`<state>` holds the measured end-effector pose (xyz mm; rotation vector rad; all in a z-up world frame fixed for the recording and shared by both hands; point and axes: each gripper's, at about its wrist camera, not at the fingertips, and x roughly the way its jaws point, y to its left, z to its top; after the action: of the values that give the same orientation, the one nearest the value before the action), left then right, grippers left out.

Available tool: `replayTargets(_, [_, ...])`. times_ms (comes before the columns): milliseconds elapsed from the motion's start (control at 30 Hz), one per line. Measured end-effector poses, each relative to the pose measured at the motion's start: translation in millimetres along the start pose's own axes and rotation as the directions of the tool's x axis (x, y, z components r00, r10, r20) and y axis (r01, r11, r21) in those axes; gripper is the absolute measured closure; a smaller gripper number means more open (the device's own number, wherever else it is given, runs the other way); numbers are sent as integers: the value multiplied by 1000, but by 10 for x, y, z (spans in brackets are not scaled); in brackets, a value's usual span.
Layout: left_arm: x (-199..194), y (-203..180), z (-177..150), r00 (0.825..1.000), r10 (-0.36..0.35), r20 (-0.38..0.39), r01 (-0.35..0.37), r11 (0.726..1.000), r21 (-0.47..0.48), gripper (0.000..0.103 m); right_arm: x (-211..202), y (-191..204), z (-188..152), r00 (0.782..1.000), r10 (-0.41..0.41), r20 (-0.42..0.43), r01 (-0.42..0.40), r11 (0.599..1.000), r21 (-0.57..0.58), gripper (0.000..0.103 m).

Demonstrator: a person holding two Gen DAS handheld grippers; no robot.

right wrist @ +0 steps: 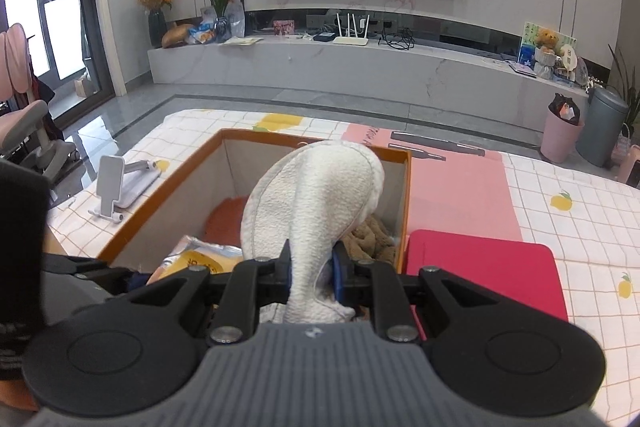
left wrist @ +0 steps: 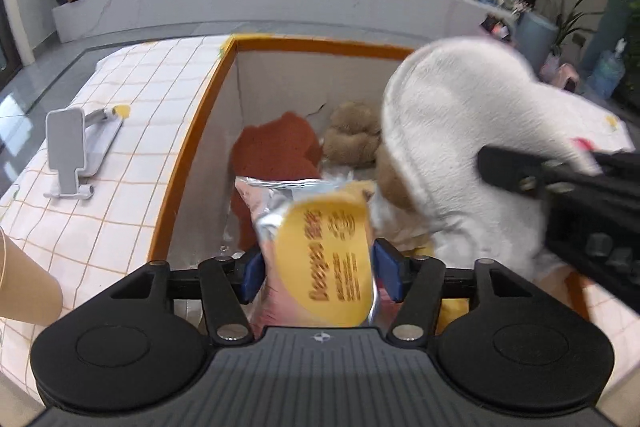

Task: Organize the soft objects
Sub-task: 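Open the left tool to drop the snack packet into the box, then lower the white pad into the box and open the right tool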

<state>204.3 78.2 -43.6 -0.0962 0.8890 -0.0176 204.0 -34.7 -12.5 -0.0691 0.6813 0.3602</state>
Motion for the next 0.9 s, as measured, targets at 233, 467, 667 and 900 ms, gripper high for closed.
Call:
replayTargets(233, [-369,155,-92,993,67,102,-68,998,5,16,24,-15,57,993,76,-89,-76,997,6,87])
replayTargets(467, [-543,377,-148,991,15,134,-3,996,-90,23,382,162,-141,950,77,-304,-98,994,-55,87])
replayTargets(667, [-480,330,-144,992,24,120,-16,998,-63,23,537,317,-244,945,8,-327,-68,982,-174,88])
replayTargets(900, [-506,322,-156,989,31,142,-23,998,-57,23,569,364,-271,946,-29,-322,-50,971,-232,83])
